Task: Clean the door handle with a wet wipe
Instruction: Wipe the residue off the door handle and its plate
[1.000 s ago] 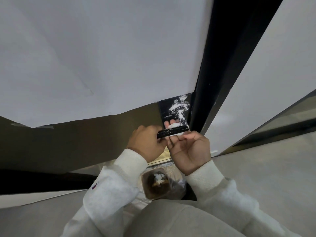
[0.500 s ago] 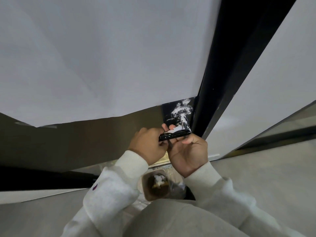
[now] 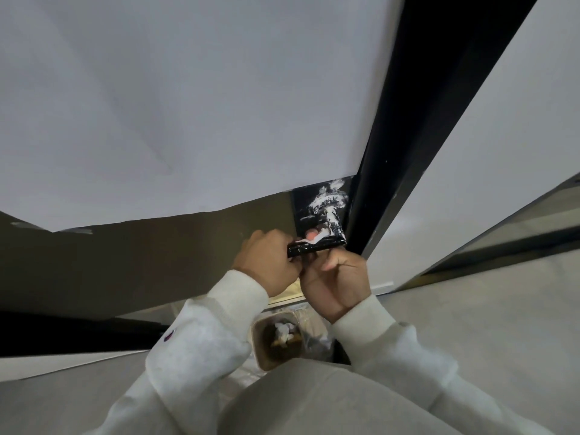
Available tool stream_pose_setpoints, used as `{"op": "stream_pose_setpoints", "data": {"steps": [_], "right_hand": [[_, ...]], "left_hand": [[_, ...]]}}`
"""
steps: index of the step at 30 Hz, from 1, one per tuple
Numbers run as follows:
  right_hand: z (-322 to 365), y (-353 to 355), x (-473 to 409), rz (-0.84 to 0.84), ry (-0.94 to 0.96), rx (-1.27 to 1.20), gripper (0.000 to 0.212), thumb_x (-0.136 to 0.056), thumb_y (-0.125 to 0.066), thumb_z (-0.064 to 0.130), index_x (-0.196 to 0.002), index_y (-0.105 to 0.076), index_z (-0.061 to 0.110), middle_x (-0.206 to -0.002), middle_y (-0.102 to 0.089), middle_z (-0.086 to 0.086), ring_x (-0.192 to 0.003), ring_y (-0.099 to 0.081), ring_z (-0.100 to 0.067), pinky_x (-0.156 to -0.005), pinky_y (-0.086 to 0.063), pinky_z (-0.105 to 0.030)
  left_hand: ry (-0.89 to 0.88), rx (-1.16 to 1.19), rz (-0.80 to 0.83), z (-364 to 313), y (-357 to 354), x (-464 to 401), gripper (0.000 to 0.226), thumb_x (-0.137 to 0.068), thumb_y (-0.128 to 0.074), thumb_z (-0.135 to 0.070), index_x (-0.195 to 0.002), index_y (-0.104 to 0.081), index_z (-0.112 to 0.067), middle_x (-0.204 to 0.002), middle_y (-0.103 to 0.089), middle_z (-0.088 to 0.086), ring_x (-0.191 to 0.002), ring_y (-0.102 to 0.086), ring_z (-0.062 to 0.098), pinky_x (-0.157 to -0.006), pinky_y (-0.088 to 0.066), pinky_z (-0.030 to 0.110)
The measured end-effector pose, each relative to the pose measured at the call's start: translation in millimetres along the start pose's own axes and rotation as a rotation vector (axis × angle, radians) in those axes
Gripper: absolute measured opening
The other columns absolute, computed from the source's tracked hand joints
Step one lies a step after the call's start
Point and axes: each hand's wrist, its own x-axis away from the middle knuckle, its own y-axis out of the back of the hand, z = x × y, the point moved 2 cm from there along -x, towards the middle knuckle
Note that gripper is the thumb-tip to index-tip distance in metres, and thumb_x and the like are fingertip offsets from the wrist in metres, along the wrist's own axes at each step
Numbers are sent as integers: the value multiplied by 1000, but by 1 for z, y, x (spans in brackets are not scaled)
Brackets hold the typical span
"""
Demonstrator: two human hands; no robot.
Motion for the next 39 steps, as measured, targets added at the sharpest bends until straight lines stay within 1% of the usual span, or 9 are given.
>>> {"op": "stream_pose_setpoints", "data": {"steps": [4, 11, 17, 19, 22, 24, 26, 32, 39], "right_hand": [[-3, -9, -4, 34, 0, -85, 78, -29, -66, -6, -104, -52, 13, -81, -55, -6, -83, -54, -26, -84, -47, -35], [0, -15, -14, 87, -49, -35, 62, -40, -64, -5, -99, -57, 14, -69, -47, -1, -80, -47, -22, -77, -51, -36], [0, 8, 6, 6, -42, 24, 63, -50, -62, -1, -112, -61, 7, -97, -64, -7, -90, -61, -26, -82, -48, -37], [3, 17, 14, -65, -56, 65, 67, -48, -65, 0, -114, -64, 8, -91, -67, -3, -86, -61, -21, -79, -44, -34], [9, 21, 19, -159, -41, 63, 52, -50, -74, -2, -99, -60, 9, -71, -58, 0, -72, -60, -15, -75, -49, -28], [10, 20, 17, -205, -45, 72, 28, -68, -62, -4, -93, -60, 8, -78, -62, -5, -73, -61, -16, -73, -53, -26], [10, 19, 11, -242, -64, 77, 16, -74, -53, -6, -83, -58, 7, -75, -59, -7, -68, -57, -16, -73, -53, -27], [13, 14, 10, -244, -147, 161, 19, -74, -48, -11, -69, -55, 6, -64, -53, -10, -63, -54, -22, -64, -48, -30], [13, 19, -1, -198, -227, 195, 24, -81, -53, -8, -99, -61, 5, -83, -64, -14, -69, -55, -20, -66, -44, -31]], "left_hand": [[-1, 3, -10, -1, 1, 1, 33, -82, -61, -34, -57, -41, -27, -72, -57, 5, -74, -46, 29, -67, -37, 32], [-7, 55, 7, -2, 5, 0, 29, -79, -60, -27, -56, -42, -31, -73, -60, 8, -73, -50, 30, -65, -39, 32], [-37, 51, 45, -1, 6, 3, 30, -78, -67, -31, -58, -45, -29, -72, -60, 3, -81, -54, 28, -66, -42, 32], [-49, 40, 30, -2, 6, 5, 32, -81, -66, -28, -58, -43, -28, -71, -57, 1, -85, -52, 27, -67, -41, 32], [-60, 45, 16, -4, 7, 5, 34, -82, -64, -26, -58, -41, -28, -66, -51, -2, -81, -51, 27, -66, -42, 31], [-53, 54, 18, -4, 6, 4, 34, -82, -64, -28, -57, -40, -29, -66, -51, -2, -79, -51, 27, -64, -40, 31], [-44, 56, 8, -4, 6, 5, 34, -82, -65, -31, -57, -41, -28, -67, -52, -1, -79, -52, 27, -64, -39, 30], [-34, 38, -32, -6, 6, 7, 34, -80, -66, -33, -57, -42, -29, -68, -56, -2, -78, -56, 29, -67, -40, 29], [-27, -6, -21, -7, 1, 5, 35, -80, -66, -42, -62, -41, -26, -81, -63, 0, -93, -61, 33, -78, -46, 37]]}}
